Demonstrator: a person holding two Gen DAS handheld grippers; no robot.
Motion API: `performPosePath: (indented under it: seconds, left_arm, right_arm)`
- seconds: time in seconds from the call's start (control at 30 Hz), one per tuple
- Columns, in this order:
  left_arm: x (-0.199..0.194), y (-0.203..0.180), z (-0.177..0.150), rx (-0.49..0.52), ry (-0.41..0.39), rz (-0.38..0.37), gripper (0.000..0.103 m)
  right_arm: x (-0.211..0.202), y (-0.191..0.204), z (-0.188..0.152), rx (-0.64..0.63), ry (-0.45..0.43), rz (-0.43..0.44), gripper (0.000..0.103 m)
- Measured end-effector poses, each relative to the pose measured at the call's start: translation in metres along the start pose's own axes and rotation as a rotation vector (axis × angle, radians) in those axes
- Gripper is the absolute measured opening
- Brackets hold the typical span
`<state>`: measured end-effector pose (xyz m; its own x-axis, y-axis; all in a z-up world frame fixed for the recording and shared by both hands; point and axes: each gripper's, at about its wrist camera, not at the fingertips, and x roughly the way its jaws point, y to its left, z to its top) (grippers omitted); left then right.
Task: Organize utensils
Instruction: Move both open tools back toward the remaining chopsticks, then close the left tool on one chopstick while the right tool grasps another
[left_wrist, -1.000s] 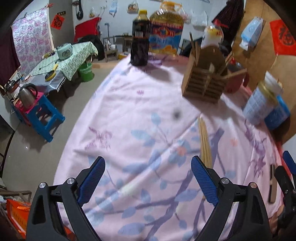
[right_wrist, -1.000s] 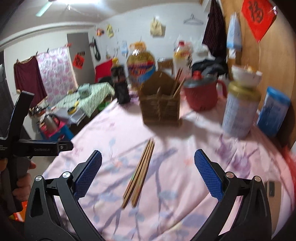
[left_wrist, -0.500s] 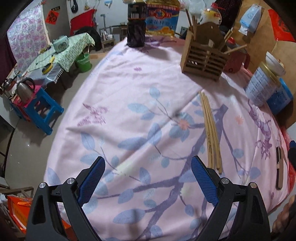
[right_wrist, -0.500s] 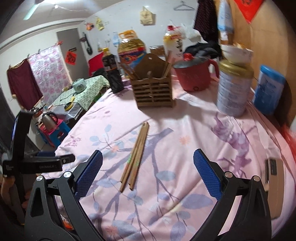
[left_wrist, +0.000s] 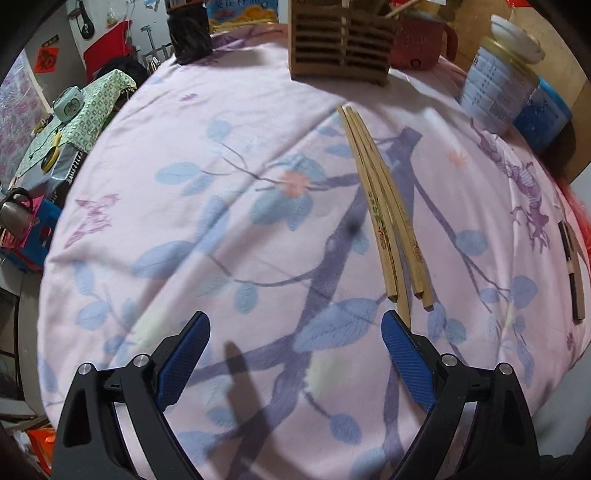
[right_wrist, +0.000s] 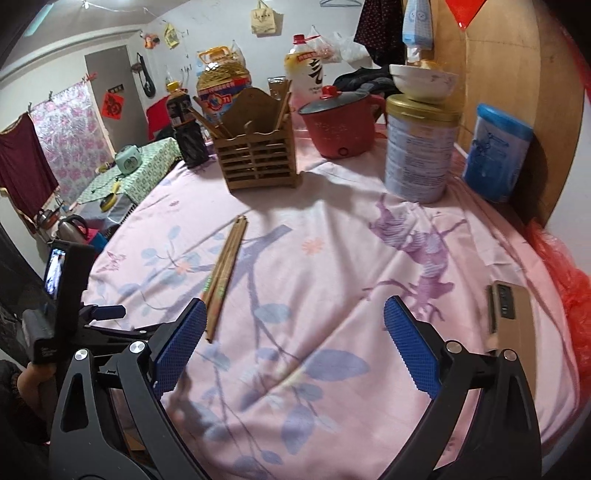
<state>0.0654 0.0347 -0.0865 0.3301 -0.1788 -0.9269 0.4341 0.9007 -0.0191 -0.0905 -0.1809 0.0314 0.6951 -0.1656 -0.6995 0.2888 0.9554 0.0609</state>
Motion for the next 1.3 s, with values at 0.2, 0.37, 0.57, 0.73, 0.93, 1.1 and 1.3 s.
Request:
performPosePath:
  seconds: [0.2, 0.37, 0.57, 0.73, 0.93, 1.1, 1.3]
  left_arm:
    - [0.016, -0.015, 0.003, 0.062, -0.005, 0.021, 0.093]
    - [0.022, -0.028, 0.013, 0.084, -0.039, 0.015, 0.093]
    - [0.016, -0.014, 0.024, 0.078, -0.089, 0.054, 0.04]
    - [0.009, 0.02, 0.02, 0.038, -0.055, 0.049, 0.015]
    - [0.001, 0.041, 0.004, -0.01, -0.037, 0.061, 0.025]
    - [-0.005, 0.046, -0.005, -0.021, -0.021, 0.067, 0.042]
    - [-0.009, 0.049, -0.016, -0.006, -0.012, 0.088, 0.048]
  right_arm:
    - [-0.005, -0.014, 0.0, 0.0, -0.006, -0.045, 0.093]
    - [-0.009, -0.02, -0.002, 0.001, -0.014, -0.072, 0.093]
    - [-0.007, -0.015, 0.0, 0.006, -0.02, -0.057, 0.091]
    - [0.008, 0.002, 0.004, 0.0, 0.004, 0.016, 0.086]
    - [0.056, 0.035, -0.002, -0.062, 0.184, 0.167, 0.062]
    - [0.093, 0.068, -0.023, -0.22, 0.28, 0.167, 0.049]
    - [0.109, 0.084, -0.029, -0.252, 0.307, 0.184, 0.041]
